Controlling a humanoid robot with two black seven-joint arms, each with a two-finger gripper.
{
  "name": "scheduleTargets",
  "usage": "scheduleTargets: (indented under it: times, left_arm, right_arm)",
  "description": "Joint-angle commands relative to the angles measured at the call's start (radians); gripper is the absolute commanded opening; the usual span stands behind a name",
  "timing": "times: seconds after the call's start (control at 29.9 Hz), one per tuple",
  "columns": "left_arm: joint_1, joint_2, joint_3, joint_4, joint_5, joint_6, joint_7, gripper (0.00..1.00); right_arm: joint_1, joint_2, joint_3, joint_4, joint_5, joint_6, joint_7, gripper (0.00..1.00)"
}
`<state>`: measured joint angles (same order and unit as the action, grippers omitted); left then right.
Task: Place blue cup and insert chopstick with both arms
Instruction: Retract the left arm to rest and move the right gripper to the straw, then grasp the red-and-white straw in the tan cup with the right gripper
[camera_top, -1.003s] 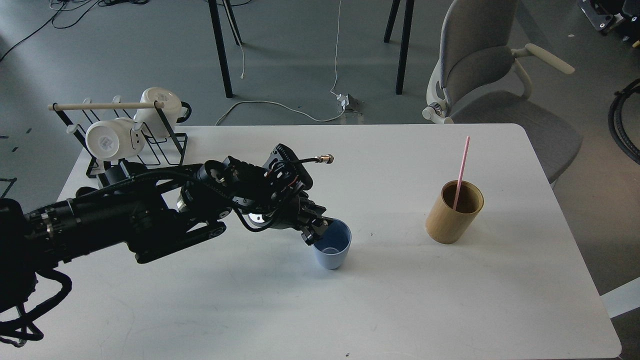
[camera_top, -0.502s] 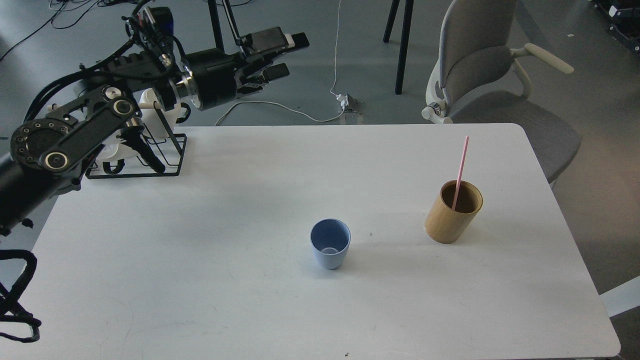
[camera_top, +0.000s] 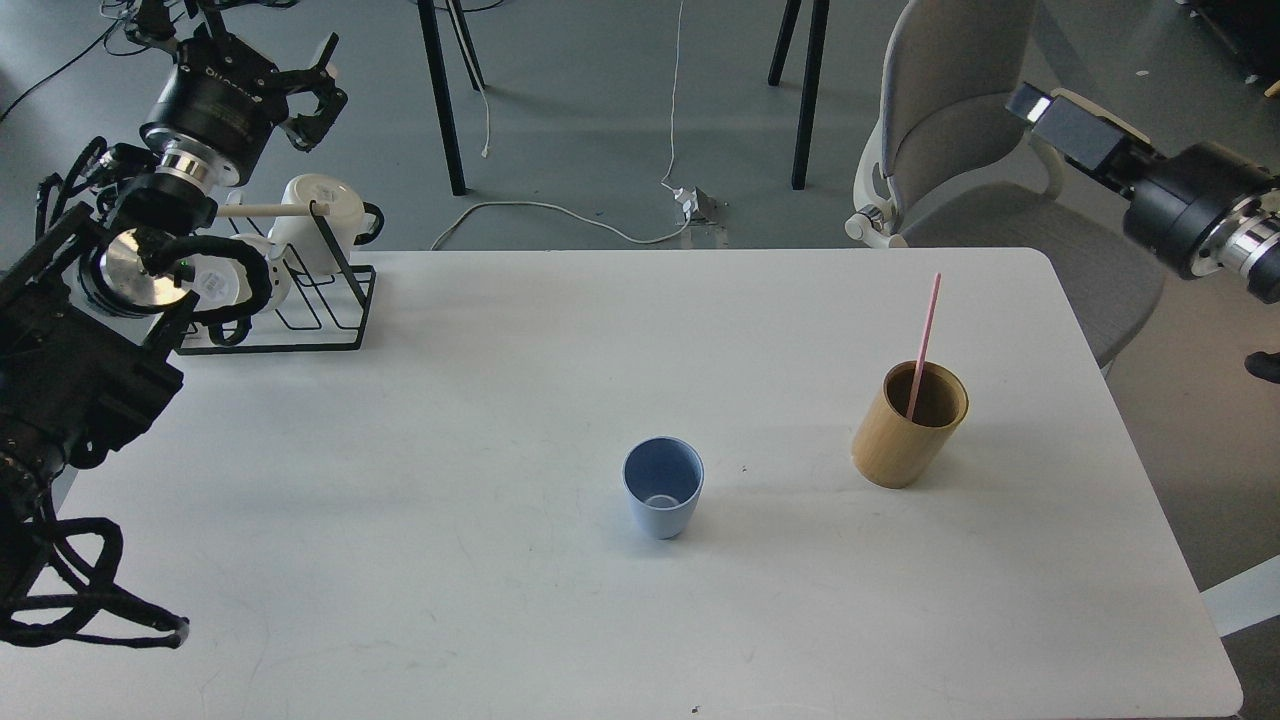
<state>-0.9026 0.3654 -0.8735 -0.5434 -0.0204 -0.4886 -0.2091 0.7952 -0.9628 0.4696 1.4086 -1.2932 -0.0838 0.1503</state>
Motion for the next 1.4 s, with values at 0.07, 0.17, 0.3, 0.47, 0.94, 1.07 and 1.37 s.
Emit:
scheduleTargets:
  times: [0.07, 0.17, 0.3, 0.47, 0.94, 1.07, 1.37]
  left_arm:
    - [-0.002, -0.006, -0.001, 0.003, -0.006, 0.0, 0.0, 1.0]
    - [-0.002, -0.016, -0.001, 0.003, -0.006, 0.0, 0.0, 1.0]
    - [0.004, -0.017, 0.014, 0.013, -0.004, 0.0, 0.002, 1.0]
    - [0.007, -0.016, 0.019, 0.013, -0.001, 0.0, 0.005, 1.0]
    - [-0.004, -0.034, 0.019, 0.002, 0.002, 0.0, 0.013, 1.0]
    - [-0.004, -0.033, 0.021, 0.003, 0.002, 0.0, 0.013, 1.0]
    - [-0.001, -0.034, 0.021, 0.008, 0.002, 0.0, 0.008, 1.0]
  right_arm:
    - [-0.001, 0.062, -0.14, -0.013, -0.147, -0.008, -0.011, 0.89]
    - [-0.005, 0.094, -0.181, -0.043, -0.155, -0.016, -0.029, 0.86]
    - [-0.039, 0.147, -0.194, -0.1, -0.155, -0.037, -0.043, 0.83]
    - [-0.062, 0.188, -0.197, -0.142, -0.156, -0.033, -0.055, 0.75]
    - [-0.071, 0.222, -0.224, -0.188, -0.176, -0.03, -0.074, 0.25]
    - [-0.07, 0.222, -0.224, -0.186, -0.178, -0.03, -0.074, 0.22]
    - [-0.06, 0.222, -0.226, -0.183, -0.224, -0.034, -0.075, 0.01]
